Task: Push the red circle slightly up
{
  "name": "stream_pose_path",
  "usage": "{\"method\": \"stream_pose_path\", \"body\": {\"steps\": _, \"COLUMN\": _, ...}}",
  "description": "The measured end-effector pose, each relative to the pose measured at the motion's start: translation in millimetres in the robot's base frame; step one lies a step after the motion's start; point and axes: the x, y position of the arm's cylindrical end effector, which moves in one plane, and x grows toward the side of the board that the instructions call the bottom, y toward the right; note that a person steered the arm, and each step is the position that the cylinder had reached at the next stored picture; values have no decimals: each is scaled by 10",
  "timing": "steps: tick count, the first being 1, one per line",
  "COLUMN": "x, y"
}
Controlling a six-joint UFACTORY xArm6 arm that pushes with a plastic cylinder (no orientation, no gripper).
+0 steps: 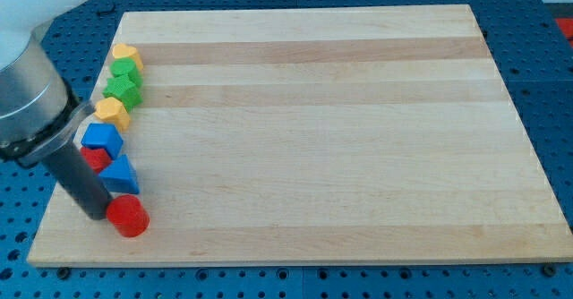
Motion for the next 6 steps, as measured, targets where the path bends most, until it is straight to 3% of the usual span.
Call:
{"method": "stream_pose_path", "body": {"steps": 2, "x": 337, "y": 202}}
{"method": "stream_pose_path", "body": {"steps": 4, "x": -132, "y": 692}}
{"method": "stream_pose_path", "body": {"steps": 6, "x": 33, "y": 511}}
